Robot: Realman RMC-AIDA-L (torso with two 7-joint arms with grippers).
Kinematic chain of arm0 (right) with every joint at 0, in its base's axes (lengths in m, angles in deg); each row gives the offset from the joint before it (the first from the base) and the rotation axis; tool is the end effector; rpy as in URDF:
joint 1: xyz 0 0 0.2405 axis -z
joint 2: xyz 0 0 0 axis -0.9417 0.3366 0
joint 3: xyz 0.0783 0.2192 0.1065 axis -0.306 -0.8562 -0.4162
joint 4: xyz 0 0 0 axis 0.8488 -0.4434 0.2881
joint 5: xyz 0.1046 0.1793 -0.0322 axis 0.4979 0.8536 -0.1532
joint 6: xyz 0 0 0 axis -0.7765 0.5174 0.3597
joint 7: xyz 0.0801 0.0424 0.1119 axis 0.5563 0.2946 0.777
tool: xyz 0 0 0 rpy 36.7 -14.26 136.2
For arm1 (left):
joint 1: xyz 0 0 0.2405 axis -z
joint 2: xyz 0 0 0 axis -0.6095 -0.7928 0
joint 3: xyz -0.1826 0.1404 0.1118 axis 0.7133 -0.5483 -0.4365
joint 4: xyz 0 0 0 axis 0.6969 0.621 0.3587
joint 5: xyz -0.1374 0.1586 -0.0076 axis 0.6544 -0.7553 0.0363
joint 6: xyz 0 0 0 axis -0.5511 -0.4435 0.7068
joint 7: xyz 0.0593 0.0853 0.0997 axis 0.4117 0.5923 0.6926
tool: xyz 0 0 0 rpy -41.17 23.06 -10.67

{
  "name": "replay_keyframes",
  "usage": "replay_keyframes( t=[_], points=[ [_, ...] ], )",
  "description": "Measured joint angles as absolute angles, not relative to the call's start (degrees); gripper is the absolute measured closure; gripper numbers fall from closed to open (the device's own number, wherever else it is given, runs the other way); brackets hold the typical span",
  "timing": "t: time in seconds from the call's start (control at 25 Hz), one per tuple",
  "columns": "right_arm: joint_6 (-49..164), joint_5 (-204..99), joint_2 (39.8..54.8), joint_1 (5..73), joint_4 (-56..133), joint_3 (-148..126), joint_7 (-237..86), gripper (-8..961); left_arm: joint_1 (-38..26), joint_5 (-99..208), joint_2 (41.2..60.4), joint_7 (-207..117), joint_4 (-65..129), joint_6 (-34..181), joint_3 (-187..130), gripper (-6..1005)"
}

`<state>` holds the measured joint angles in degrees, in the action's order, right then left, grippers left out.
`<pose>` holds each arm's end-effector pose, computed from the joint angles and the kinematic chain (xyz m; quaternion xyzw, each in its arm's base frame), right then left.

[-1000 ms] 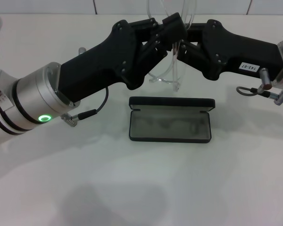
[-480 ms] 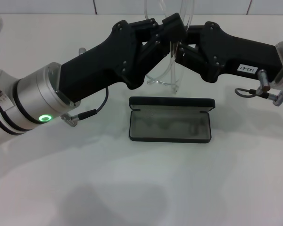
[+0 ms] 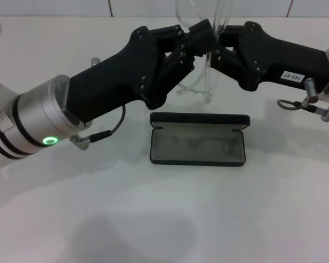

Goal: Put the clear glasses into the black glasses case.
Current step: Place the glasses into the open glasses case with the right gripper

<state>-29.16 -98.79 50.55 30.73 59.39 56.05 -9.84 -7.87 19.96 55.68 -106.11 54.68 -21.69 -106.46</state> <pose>0.1433 0.3444 -0.0106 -0.8708 0.0803 0.4845 0.0237 -0.1637 0.2932 -0.0168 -0.8042 -0.0874 -0.5867 0.0363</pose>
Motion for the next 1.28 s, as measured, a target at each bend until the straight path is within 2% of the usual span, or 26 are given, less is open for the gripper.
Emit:
replay_keyframes(
  t=[0.16, 0.32, 0.4, 0.52, 0.56, 0.6, 0.64, 0.72, 0.84, 0.92, 1.0, 1.28],
  points=[
    [-29.0, -98.0, 50.38, 31.3, 59.5, 55.5, -9.9, 829, -8.1, 20.0, 55.32, -105.3, 54.8, -23.4, -106.5, 926],
    [-28.6, -98.1, 50.17, 32.9, 61.4, 53.4, -9.7, 828, -9.3, 19.9, 54.07, -104.6, 54.9, -25.8, -106.5, 925],
    [-28.6, -98.4, 49.68, 34.4, 64.4, 52.9, -8.5, 827, -10.4, 19.9, 52.49, -104.7, 55.0, -26.7, -106.4, 925],
    [-28.6, -101.8, 48.27, 38.7, 75.2, 52.9, -3.6, 826, -13.7, 20.0, 48.97, -105.4, 54.7, -27.4, -105.8, 925],
    [-28.5, -104.4, 47.91, 40.6, 80.8, 52.8, -0.9, 826, -14.9, 19.9, 48.05, -105.5, 54.6, -27.4, -104.9, 925],
    [-27.8, -111.7, 47.57, 44.6, 92.8, 52.5, 5.8, 825, -17.6, 19.0, 46.16, -105.7, 54.5, -27.3, -102.6, 925],
    [-27.8, -111.7, 47.57, 44.6, 92.8, 52.5, 5.8, 825, -17.6, 19.0, 46.16, -105.7, 54.5, -27.3, -102.6, 913],
    [-27.1, -120.3, 47.64, 48.4, 105.8, 52.3, 13.1, 824, -20.3, 17.2, 44.40, -105.8, 54.6, -27.3, -99.6, 889],
    [-27.5, -136.3, 49.00, 52.9, 127.3, 53.4, 23.9, 823, -23.7, 12.9, 43.07, -105.8, 54.9, -27.2, -94.4, 863],
    [-28.2, -145.9, 49.72, 54.9, 138.3, 56.4, 29.7, 822, -25.1, 10.2, 42.96, -105.8, 55.2, -27.0, -91.1, 860],
    [-29.0, -152.6, 49.74, 55.3, 145.4, 60.1, 34.9, 822, -26.9, 6.3, 43.14, -106.1, 56.3, -26.9, -86.7, 860],
    [-31.3, -174.1, 50.40, 48.2, 150.8, 77.1, 50.5, 819, -28.2, -0.2, 45.19, -107.9, 59.2, -26.8, -78.1, 860]
  ],
)
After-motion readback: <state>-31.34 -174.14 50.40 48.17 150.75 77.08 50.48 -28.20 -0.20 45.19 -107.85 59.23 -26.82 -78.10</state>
